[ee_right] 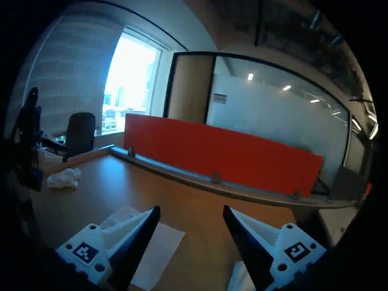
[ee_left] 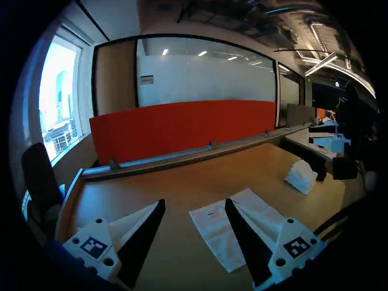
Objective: Fold towel
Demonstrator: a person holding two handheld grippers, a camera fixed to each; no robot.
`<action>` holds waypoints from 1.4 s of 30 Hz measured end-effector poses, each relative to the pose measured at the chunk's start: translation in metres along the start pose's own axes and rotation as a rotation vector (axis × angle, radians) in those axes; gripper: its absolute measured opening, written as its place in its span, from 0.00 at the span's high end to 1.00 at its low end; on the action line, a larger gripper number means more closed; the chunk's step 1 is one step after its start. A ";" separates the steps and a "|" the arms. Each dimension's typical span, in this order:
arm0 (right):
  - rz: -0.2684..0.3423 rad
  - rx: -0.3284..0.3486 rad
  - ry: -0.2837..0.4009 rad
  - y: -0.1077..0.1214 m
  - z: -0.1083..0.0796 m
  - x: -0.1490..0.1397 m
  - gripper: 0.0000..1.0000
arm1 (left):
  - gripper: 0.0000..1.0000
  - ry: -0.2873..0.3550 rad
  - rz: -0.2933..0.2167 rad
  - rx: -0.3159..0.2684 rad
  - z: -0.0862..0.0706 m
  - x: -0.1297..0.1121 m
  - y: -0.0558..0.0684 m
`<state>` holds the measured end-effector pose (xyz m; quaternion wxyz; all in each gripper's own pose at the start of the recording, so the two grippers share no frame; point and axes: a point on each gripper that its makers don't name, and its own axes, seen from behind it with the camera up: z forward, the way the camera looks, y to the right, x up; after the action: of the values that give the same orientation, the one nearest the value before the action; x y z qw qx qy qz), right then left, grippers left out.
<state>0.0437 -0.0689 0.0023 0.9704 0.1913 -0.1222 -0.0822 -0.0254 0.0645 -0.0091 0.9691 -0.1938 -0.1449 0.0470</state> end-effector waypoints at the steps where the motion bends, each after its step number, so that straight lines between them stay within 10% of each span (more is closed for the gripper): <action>1: -0.005 0.013 -0.010 -0.003 0.000 -0.003 0.00 | 0.08 -0.009 0.004 -0.013 0.001 -0.002 0.003; 42: -0.053 0.228 -0.277 -0.063 0.017 -0.140 0.00 | 0.09 -0.261 0.080 -0.192 0.036 -0.139 0.062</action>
<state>-0.1018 -0.1033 -0.0361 0.9138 0.2902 -0.2581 -0.1187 -0.1714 0.1142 -0.0378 0.9164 -0.2834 -0.2657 0.0966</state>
